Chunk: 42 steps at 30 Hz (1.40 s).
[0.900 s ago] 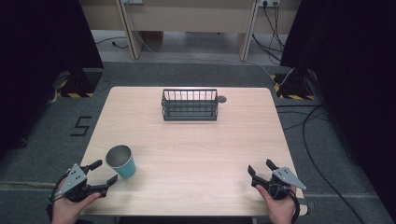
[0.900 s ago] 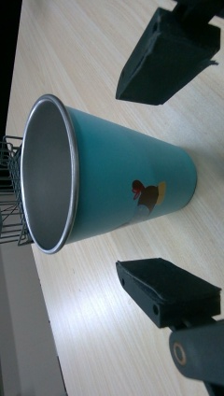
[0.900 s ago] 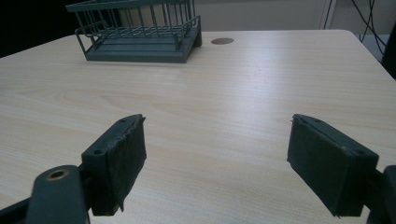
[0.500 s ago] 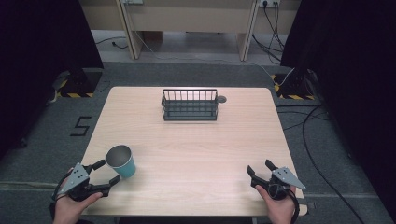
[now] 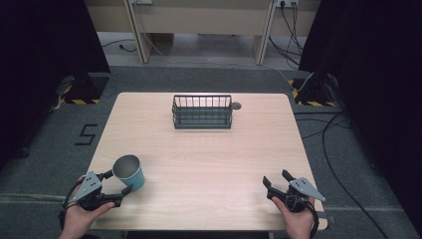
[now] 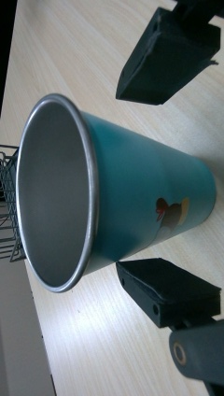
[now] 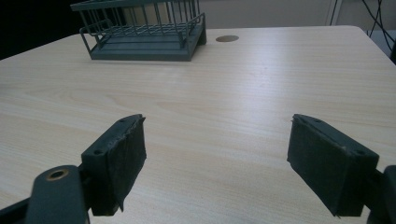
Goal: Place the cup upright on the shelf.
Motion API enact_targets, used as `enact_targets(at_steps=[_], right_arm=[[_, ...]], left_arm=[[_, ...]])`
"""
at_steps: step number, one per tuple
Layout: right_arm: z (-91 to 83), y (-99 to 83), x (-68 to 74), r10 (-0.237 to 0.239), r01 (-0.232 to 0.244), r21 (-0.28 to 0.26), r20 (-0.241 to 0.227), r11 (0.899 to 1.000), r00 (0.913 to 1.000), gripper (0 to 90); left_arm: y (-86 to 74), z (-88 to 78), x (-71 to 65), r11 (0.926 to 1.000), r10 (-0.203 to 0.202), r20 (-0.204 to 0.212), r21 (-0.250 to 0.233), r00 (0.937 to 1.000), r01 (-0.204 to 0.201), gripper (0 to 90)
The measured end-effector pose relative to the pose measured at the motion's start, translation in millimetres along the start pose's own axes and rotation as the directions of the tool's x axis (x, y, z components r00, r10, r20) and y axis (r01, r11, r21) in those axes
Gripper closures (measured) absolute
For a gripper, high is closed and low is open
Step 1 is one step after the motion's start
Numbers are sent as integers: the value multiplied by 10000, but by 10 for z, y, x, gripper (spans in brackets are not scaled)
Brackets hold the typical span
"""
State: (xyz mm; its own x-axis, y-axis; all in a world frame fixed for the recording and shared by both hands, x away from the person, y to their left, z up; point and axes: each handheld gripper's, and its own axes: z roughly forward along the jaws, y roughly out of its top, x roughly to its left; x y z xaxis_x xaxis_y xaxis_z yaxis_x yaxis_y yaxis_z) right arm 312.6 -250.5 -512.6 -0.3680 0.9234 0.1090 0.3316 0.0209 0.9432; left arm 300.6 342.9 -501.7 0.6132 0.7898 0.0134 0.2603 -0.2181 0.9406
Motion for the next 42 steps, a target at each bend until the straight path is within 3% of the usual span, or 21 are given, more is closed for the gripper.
enact_targets(at_steps=[17, 30, 42], right_arm=[[12, 4, 3, -43, 43, 62, -18, 10000, 10000, 200], [10, 4, 3, -10, 11, 98, -35, 10000, 10000, 200], [17, 6, 10, -97, 97, 161, -54, 9998, 9999, 200]], left_arm=[[93, 240, 76, 9998, 111, 178, 185, 9998, -114, 141], [73, 273, 71, 9999, 109, 219, -113, 9997, -107, 158], [176, 308, 31, 9992, 188, 325, -357, 9993, -176, 159]])
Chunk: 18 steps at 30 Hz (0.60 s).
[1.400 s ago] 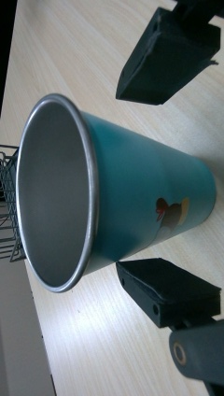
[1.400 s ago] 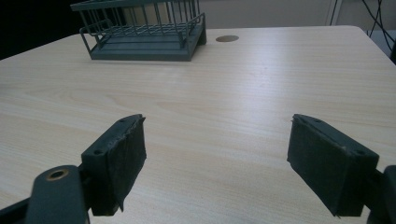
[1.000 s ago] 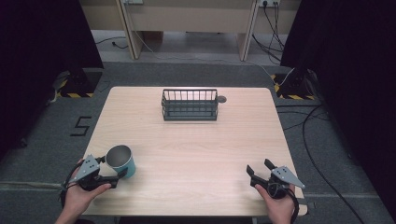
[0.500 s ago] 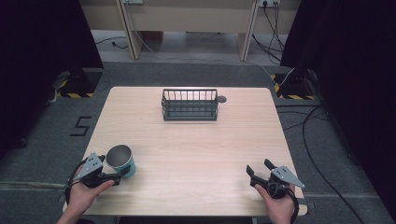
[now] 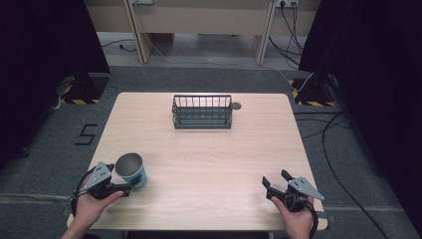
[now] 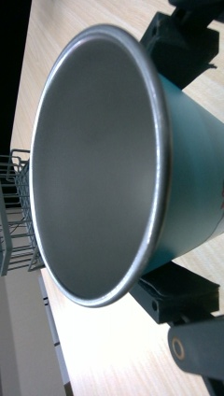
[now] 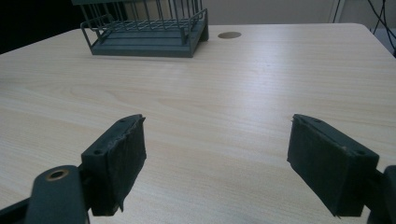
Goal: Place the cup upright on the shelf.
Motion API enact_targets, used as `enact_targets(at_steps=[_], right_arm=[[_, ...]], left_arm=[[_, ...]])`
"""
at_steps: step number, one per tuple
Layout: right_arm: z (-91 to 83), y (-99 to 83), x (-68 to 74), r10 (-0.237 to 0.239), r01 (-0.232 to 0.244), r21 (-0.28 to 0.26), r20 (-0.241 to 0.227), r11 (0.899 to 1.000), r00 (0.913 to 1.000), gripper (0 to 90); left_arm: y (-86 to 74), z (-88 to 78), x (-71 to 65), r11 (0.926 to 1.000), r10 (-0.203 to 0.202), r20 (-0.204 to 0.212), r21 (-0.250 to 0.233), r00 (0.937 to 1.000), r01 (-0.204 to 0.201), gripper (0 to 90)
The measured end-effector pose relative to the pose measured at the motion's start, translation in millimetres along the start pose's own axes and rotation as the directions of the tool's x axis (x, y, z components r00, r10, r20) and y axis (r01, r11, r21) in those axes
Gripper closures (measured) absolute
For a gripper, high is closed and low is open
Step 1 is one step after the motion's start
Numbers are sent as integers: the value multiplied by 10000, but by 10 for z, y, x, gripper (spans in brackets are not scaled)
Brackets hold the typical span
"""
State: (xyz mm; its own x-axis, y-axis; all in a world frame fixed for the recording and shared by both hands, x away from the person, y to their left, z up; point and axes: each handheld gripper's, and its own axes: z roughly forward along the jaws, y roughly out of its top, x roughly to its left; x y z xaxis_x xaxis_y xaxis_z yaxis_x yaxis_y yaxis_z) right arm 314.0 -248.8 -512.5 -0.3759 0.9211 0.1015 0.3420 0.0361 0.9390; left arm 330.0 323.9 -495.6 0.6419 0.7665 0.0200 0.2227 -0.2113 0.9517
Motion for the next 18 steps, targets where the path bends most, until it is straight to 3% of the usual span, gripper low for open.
enact_targets(at_steps=[18], right_arm=[[-3, -1, 4, 4, -4, 9, 0, 10000, 10000, 201]], left_arm=[[282, 217, 3, 9985, 248, 84, -495, 9997, -244, 160]])
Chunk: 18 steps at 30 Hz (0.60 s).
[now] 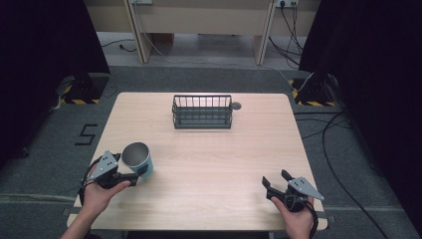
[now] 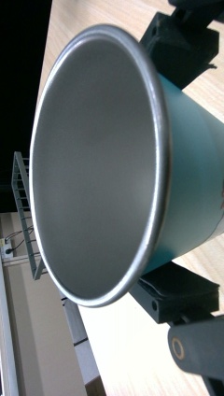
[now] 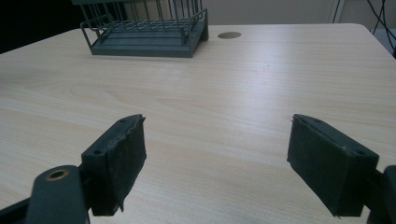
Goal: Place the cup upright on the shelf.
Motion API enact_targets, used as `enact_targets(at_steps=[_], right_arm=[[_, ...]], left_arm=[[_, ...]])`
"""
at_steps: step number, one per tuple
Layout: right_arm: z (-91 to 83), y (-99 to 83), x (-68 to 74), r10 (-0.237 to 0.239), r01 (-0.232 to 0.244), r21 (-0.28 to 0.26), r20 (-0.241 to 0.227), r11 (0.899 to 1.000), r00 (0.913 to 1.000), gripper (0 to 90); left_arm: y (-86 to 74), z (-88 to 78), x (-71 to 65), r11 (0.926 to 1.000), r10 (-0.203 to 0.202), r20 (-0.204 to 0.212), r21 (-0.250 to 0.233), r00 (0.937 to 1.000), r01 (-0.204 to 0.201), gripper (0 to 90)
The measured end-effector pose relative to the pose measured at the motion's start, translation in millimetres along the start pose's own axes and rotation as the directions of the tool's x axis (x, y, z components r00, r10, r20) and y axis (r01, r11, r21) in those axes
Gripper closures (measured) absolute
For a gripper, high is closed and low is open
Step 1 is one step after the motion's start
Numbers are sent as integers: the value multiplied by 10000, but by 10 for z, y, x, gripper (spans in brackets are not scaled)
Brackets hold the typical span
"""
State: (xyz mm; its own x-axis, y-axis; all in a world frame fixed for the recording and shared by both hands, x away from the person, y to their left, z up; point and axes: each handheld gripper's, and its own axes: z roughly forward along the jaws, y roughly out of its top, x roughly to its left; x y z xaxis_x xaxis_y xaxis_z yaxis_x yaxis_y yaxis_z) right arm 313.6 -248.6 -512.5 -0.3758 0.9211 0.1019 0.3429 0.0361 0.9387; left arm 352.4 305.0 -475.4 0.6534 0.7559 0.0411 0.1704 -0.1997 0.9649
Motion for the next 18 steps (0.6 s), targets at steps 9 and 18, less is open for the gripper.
enact_targets(at_steps=[9, 18], right_arm=[[2, 1, -2, -17, 17, 14, 5, 10000, 10000, 203], [5, 1, 2, -42, 42, 19, 16, 10000, 10000, 204]], left_arm=[[133, 96, 48, 9998, 49, -72, -217, 10000, -51, 160], [258, 232, 56, 9992, 179, -4, -351, 9998, -179, 160]])
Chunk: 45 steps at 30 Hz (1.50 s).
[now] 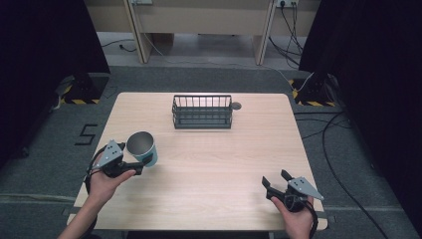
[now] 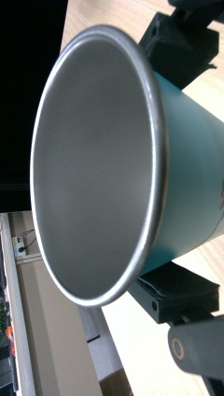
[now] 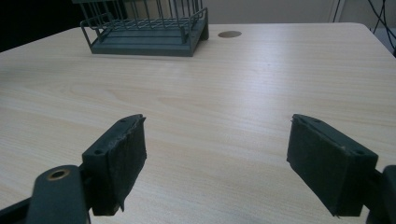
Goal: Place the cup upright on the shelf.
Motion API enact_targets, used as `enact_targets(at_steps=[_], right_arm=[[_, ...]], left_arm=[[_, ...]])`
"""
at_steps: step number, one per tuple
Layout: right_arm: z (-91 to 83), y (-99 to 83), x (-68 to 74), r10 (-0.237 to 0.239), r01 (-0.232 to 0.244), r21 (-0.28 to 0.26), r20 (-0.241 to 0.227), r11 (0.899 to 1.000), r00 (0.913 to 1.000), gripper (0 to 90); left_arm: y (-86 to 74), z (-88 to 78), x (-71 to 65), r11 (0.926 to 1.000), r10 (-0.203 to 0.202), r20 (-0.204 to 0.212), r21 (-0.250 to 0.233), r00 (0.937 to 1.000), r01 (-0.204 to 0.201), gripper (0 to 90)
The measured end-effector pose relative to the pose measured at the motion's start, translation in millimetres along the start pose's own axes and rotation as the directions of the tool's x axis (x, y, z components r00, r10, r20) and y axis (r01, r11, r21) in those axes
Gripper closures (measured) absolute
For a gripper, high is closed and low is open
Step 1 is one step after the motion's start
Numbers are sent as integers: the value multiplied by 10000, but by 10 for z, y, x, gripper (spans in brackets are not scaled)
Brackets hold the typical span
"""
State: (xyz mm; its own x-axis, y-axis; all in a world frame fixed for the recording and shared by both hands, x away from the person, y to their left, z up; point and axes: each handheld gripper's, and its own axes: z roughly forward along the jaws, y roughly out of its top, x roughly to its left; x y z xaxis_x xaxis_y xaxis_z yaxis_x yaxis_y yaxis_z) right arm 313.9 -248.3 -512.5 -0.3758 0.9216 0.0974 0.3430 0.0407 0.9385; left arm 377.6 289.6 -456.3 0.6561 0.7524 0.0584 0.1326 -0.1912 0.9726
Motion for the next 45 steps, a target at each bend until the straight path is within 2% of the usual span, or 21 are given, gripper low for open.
enact_targets(at_steps=[45], right_arm=[[-2, 0, 23, -58, 58, 86, 58, 9999, 10000, 208]], left_arm=[[424, 685, -26, 9997, 174, 297, -204, 9994, -168, 160]])
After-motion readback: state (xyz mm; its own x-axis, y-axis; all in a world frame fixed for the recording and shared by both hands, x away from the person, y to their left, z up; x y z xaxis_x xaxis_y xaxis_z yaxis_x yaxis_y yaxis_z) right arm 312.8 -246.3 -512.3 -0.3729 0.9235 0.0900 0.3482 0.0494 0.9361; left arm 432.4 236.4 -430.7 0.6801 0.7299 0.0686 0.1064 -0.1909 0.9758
